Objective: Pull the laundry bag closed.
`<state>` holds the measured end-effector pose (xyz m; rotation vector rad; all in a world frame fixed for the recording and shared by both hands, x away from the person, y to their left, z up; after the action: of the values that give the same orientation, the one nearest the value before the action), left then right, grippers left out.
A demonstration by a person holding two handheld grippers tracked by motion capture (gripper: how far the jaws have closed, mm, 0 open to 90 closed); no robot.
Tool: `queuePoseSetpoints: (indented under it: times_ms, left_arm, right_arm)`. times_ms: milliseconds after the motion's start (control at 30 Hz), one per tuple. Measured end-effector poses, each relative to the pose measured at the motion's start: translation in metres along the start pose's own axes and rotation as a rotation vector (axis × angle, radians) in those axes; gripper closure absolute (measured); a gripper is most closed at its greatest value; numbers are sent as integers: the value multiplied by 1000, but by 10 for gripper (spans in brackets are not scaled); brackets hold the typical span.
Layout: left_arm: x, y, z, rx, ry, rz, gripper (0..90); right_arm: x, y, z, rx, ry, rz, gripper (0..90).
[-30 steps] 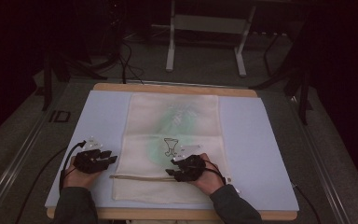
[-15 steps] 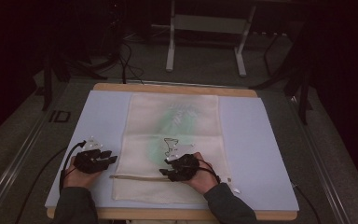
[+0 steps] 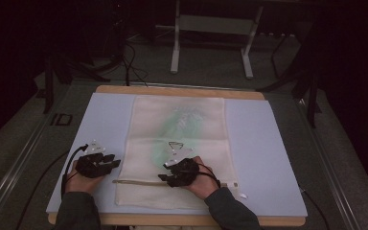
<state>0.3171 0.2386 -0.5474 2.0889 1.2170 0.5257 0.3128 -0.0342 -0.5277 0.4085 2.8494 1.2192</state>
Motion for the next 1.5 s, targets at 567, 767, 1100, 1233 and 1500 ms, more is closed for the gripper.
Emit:
queuePoseSetpoints:
  times_ms: [567,767,1100,1233,1500]
  left_arm:
    - [0,0,0,3,-19,-5,637]
    - [-1,0,0,1,-19,-1,638]
    - [0,0,0,0,-17,-5,632]
    - [0,0,0,1,-17,-2,631]
    - [0,0,1,3,-17,-7,623]
  right_arm:
    - [10,14,17,7,25,-37,601]
    - [14,19,25,9,47,-43,640]
    - [22,27,40,5,84,-61,650]
    - [25,30,46,3,95,-71,650]
    - [29,36,52,16,104,-87,627]
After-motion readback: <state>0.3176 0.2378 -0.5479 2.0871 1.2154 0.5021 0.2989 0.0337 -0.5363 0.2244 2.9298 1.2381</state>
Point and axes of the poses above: each handheld gripper's, and its own axes: z roughly forward along the jaws, y roughly out of its top, x roughly to its left, the point moved 4 cm from there along z, roughly forward along the jaws, and after that the axes turned 8 degrees about y, right-handed, at the moved point
